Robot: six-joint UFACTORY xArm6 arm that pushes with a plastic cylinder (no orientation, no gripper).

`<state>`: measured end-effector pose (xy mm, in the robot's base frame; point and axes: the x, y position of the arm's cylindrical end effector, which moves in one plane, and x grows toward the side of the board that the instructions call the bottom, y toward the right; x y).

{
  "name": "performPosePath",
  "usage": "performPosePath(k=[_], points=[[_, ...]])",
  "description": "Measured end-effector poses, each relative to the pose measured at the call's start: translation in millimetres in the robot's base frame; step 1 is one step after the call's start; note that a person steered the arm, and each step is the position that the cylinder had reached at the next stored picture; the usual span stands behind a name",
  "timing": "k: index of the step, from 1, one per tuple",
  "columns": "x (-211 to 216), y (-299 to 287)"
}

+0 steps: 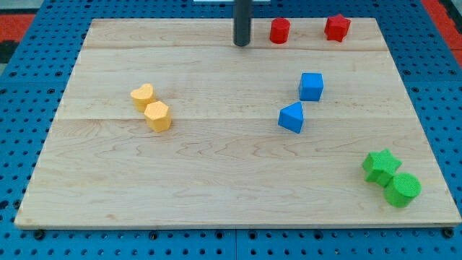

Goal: Slide the red circle closer to the red star

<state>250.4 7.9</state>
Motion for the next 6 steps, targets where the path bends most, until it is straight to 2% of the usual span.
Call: performPosePath(k=[1, 2, 4, 5, 6], points=[[-18.8, 14.0], [-29.6, 54.1], [-30.7, 124.2], [-34.5, 104.0], [-14.7, 50.3]])
